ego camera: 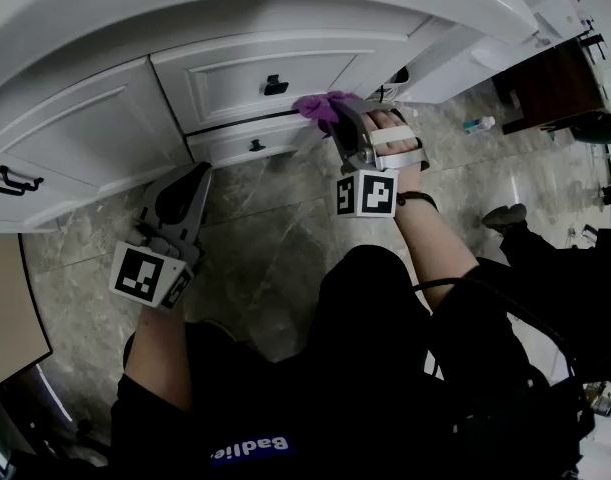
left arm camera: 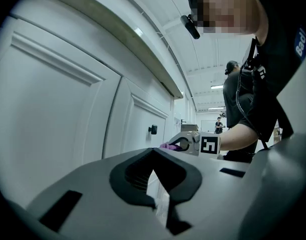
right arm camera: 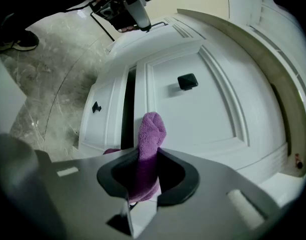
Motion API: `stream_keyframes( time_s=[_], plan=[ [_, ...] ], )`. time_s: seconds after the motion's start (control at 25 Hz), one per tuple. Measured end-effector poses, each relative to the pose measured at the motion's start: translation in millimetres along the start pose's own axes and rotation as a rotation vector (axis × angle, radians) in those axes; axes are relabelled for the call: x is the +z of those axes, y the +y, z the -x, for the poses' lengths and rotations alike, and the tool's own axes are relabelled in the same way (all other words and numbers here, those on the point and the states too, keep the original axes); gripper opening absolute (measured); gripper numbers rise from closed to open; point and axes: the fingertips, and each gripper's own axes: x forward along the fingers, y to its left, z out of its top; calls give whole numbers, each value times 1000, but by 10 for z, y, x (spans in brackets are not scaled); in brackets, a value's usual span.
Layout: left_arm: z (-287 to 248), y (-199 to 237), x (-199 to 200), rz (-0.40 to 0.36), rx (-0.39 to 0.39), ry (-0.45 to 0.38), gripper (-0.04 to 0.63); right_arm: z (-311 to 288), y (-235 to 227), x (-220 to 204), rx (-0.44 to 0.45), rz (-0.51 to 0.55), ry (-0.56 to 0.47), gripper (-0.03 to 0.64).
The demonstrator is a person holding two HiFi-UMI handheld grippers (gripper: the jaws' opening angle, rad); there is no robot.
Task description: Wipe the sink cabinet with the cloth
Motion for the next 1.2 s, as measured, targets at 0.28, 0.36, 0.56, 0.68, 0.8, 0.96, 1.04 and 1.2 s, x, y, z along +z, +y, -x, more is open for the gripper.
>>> stream_keyframes(
  time_s=[0.28,0.36,0.56,0.68,0.8,0.96,1.04,1.2],
  plan=[
    [-30,-211,9,12,-26,49,-11,79,-41,-206,97,-49,76,75],
    [-3,-315,27,31,-23,65,-11,269,-196,-67,130,-94,69,75],
    [205,-493,155,148,80,56,-11,1128,-505,181,266,-192,70,75],
    [361,-792,578,142,106,86,-11,1703,-556,212,380,-206,74,75],
    [513,-1167,1200,165,67,129,-11,2292,-772,238,453,-270,106,75],
    [753,-1703,2121,186,1,205,-11,3075,-1421,434,496,-373,102,75],
    [843,-1877,2641,211,-31,217,-11,3398,-1788,564,491,-442,100,75],
    [981,-2133,3637,257,-83,229,-11,3899,-2487,839,447,-553,87,75]
  ],
)
